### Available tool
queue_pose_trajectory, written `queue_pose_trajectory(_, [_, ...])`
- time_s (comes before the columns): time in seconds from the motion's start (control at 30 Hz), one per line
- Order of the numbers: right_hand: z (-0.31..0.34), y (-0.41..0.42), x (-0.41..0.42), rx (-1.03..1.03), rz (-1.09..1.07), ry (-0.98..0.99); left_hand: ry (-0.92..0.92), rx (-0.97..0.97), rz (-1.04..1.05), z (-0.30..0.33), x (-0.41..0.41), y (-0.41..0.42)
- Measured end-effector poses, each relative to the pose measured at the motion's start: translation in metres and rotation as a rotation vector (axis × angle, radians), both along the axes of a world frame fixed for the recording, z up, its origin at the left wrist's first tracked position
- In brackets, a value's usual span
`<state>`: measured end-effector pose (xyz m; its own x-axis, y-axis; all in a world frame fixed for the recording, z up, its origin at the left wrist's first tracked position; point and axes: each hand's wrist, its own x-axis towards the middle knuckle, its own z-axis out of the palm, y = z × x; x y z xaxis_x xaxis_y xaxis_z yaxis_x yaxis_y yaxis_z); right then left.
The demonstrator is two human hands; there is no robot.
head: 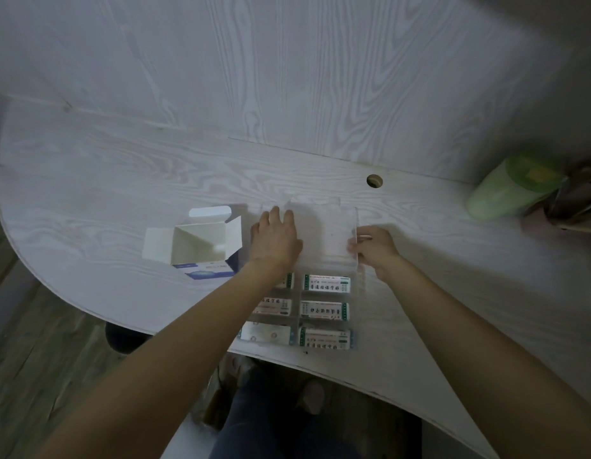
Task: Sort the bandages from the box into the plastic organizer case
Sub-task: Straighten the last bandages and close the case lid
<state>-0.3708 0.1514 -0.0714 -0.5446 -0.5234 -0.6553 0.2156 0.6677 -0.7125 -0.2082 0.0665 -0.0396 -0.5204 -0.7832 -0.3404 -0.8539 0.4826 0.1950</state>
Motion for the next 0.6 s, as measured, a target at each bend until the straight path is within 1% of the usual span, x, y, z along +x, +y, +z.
queue_pose_trajectory(0.07, [-0.001, 0.002, 0.0, -0.024, -0.016, -0.013, 0.03, 0.01, 0.075, 0.002, 0.001, -0.004])
queue_pose_trajectory(0.17, [0.0, 0.004, -0.001, -0.089, -0.029, -0.016, 0.123, 0.022, 0.179, 0.007, 0.001, -0.011])
queue_pose_trajectory(0.37, [0.015, 0.008, 0.005, -0.171, 0.023, 0.065, 0.282, 0.029, 0.291, 0.024, 0.003, -0.021])
queue_pose_trajectory(0.43, [0.019, 0.011, 0.008, -0.188, 0.06, 0.125, 0.338, 0.053, 0.287, 0.025, 0.01, -0.024])
queue_pose_trajectory(0.53, [0.025, 0.016, 0.014, -0.24, 0.084, 0.2, 0.425, 0.067, 0.22, 0.032, 0.019, -0.027])
queue_pose_trajectory(0.6, [0.029, 0.021, 0.018, -0.287, 0.08, 0.224, 0.43, 0.052, 0.155, 0.038, 0.023, -0.026])
